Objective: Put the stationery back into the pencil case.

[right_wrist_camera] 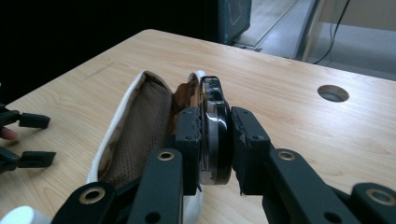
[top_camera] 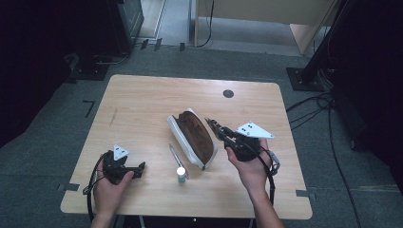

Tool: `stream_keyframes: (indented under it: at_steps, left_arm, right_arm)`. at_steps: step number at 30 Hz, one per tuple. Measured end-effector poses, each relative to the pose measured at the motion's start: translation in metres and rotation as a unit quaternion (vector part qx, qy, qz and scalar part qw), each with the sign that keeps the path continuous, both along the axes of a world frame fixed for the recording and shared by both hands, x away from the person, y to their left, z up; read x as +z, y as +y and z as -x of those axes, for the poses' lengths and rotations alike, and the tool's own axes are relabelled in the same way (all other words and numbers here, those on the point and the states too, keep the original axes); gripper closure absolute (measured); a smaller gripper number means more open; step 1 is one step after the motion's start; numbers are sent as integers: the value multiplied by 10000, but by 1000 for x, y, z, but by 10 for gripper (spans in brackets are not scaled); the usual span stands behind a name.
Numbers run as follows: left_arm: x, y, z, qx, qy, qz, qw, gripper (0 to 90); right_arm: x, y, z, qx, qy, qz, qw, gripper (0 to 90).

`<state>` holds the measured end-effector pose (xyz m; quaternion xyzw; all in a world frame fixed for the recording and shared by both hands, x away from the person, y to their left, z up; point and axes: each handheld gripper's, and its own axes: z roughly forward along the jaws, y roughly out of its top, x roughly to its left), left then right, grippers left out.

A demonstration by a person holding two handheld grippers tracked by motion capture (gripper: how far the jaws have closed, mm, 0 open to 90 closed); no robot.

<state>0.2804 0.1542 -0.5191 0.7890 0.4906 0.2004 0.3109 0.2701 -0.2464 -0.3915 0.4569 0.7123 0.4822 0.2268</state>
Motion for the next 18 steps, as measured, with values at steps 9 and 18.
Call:
stream_keyframes:
  at_steps: [9,18]
  left_arm:
    - [0,0,0,-1,1,-1,10000,22]
    - [0,0,0,5,-3,4,10000,22]
  right_arm:
    - [-3,18,-2,208,53,11,9998,744]
    - [-14,37,-5,342,218,96,9991,744]
